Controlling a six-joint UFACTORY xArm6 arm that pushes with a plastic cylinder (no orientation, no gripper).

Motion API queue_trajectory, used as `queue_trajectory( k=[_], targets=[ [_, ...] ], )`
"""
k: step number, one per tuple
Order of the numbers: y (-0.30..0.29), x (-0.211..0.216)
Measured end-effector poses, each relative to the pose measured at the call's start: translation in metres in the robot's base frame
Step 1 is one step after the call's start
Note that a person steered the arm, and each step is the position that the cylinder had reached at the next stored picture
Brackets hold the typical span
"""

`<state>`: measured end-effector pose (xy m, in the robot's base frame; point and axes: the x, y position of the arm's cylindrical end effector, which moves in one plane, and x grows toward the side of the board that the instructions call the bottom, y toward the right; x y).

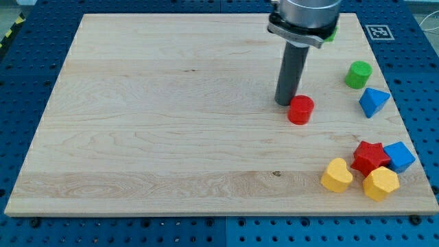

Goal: Push red circle towards yellow heart

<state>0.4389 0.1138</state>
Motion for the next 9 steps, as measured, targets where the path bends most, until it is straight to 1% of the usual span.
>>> queue_trajectory(
  k=[2,7,9],
  targets=[
    [0.036,0.005],
    [0.037,0.07],
    [0.037,0.071]
  ],
)
